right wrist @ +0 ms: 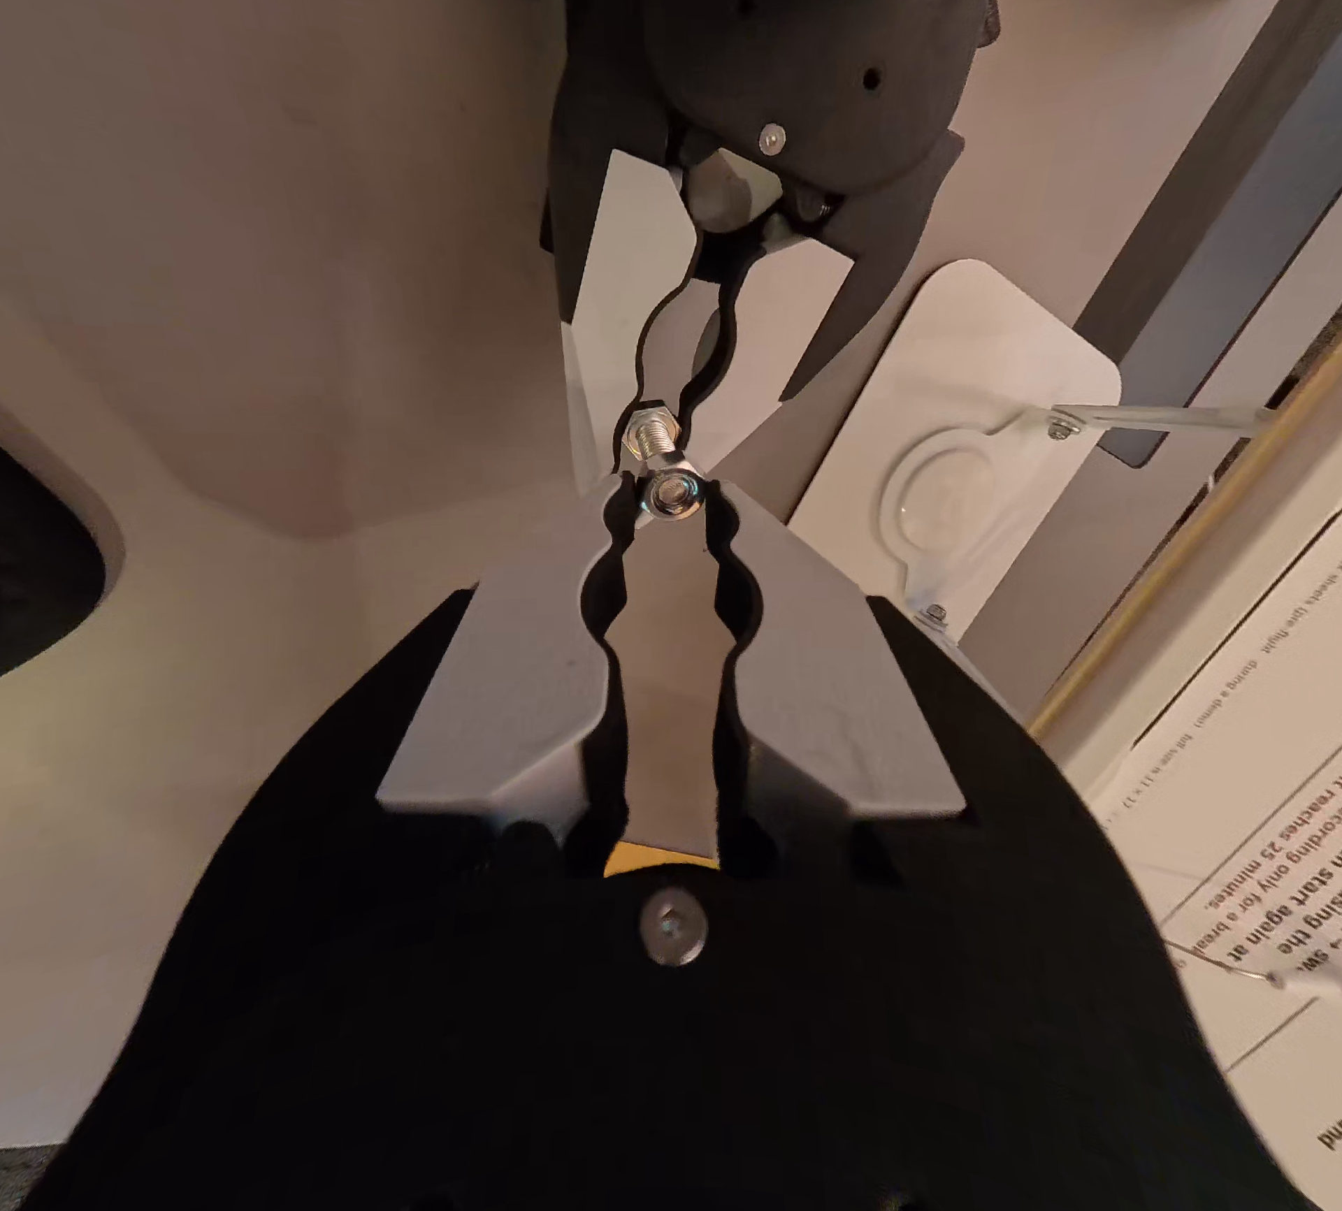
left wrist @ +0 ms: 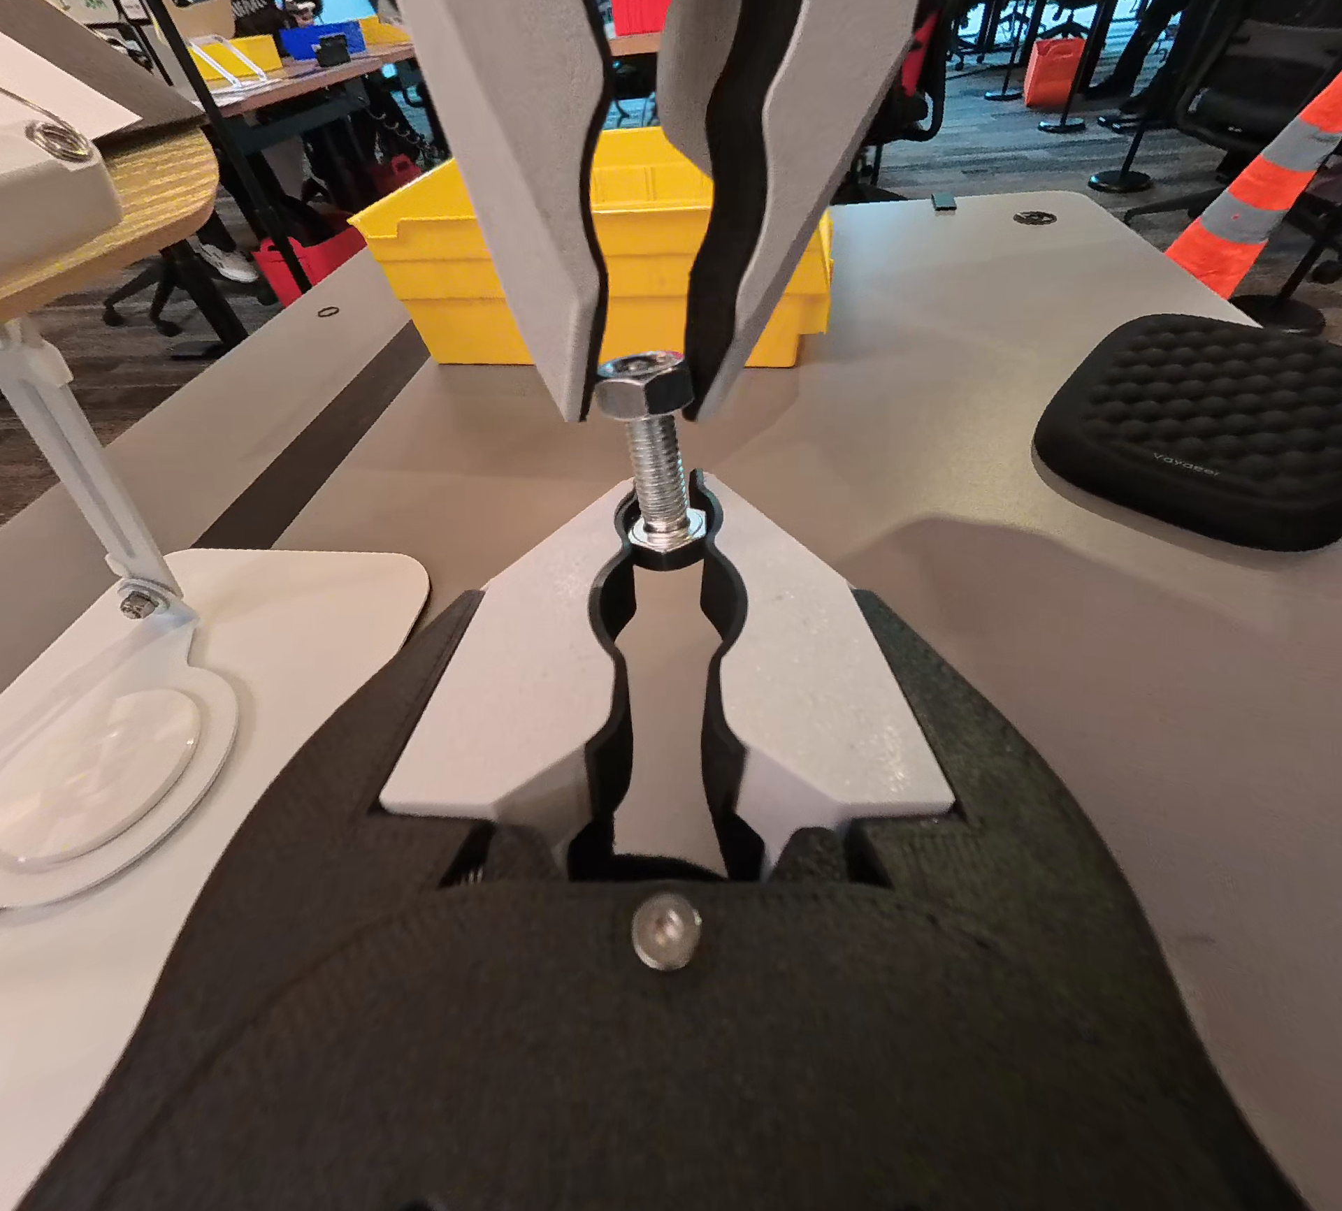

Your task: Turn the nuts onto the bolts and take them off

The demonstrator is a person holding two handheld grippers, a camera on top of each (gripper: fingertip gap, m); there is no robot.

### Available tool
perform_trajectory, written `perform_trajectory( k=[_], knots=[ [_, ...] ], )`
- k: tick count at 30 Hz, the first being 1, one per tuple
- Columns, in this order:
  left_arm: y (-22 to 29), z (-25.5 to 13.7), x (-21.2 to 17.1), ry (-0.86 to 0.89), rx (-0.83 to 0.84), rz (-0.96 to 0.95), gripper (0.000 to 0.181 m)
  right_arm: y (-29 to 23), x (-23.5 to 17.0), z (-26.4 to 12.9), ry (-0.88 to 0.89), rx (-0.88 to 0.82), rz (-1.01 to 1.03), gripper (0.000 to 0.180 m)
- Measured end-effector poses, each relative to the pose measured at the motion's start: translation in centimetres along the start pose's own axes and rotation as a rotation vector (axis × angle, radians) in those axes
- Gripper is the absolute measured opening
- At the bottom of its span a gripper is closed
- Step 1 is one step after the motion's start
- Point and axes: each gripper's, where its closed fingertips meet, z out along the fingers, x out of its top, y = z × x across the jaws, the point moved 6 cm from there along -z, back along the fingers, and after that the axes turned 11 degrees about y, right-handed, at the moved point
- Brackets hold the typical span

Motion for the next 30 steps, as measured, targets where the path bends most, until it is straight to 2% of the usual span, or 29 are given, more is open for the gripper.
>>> perform_trajectory(
  k=[4,8,11,14,17,22,26,30],
  knots=[
    [0.1,0.1,-0.1,-0.006,-0.001,0.005,0.010,0.1,0.0,0.1,0.002,0.029,0.172,0.017],
    [-0.2,0.0,-0.2,-0.010,0.010,0.001,0.010,0.6,-0.2,0.3,0.007,0.017,0.585,0.021],
    [-0.3,0.0,-0.4,-0.018,0.015,0.003,0.010,0.5,-0.4,0.5,-0.001,0.008,0.657,0.032],
    [-0.1,0.1,-0.2,-0.012,0.009,0.005,0.010,0.1,-0.3,0.3,-0.021,0.021,0.509,0.043],
    [-0.1,0.1,-0.3,-0.014,0.006,0.003,0.010,0.0,0.3,0.1,-0.035,-0.012,0.314,0.045],
    [-0.1,0.1,-0.2,-0.009,0.005,0.003,0.010,-0.2,1.1,0.1,-0.036,-0.011,0.085,0.027],
    [-0.1,0.0,-0.1,-0.005,0.005,0.004,0.010,0.0,0.6,0.1,-0.079,-0.017,0.044,0.016],
    [0.0,0.1,-0.2,-0.012,0.006,0.010,0.010,0.0,0.4,0.2,-0.072,-0.001,0.125,0.016]
  ],
)
